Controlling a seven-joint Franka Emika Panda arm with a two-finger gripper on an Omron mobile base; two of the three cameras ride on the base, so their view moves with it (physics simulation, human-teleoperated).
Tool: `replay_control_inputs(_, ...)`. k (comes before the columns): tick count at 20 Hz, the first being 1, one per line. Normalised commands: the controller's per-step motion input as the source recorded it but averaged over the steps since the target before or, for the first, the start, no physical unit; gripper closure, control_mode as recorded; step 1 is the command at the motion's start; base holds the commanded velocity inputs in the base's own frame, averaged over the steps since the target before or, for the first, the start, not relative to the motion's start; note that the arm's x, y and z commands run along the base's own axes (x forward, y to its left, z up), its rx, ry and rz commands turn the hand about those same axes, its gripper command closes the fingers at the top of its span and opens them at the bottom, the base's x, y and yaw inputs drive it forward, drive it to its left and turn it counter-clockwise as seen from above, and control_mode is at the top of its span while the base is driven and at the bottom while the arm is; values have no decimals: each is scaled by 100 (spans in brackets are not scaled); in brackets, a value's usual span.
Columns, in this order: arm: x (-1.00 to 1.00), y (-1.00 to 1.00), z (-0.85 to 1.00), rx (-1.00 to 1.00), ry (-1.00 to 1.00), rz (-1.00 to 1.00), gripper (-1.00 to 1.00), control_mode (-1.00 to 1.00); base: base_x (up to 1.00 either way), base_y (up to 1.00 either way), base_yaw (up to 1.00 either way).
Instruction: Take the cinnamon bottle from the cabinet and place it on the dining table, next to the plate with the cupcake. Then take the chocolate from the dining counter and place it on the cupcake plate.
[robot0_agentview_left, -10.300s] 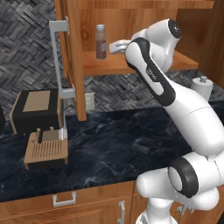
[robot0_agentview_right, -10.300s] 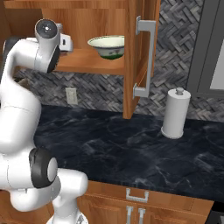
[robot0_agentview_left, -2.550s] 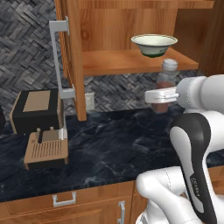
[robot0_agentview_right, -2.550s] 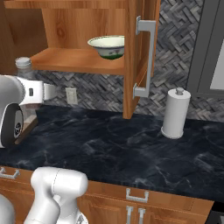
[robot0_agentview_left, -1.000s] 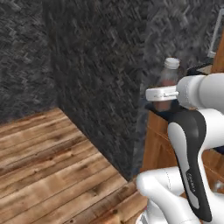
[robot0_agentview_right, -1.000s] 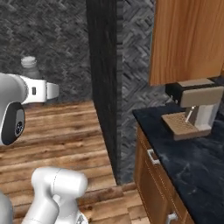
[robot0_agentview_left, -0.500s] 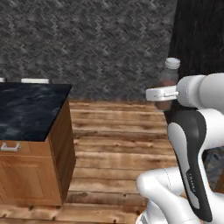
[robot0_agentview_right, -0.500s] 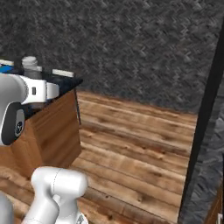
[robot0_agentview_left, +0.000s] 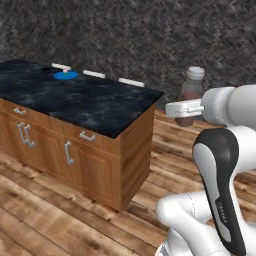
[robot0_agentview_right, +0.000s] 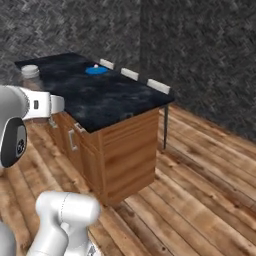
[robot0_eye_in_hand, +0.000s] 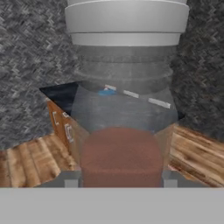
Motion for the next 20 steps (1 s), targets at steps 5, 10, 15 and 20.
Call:
replay_control_inputs(5, 0, 0, 0, 0, 0, 0, 100, 100, 71, -37, 19)
replay_control_inputs(10, 0, 0, 0, 0, 0, 0, 100, 100, 75, -37, 17)
replay_control_inputs(15, 0, 0, 0, 0, 0, 0, 100, 100, 75, -35, 15)
replay_control_inputs(20, 0, 0, 0, 0, 0, 0, 100, 100, 90, -23, 3)
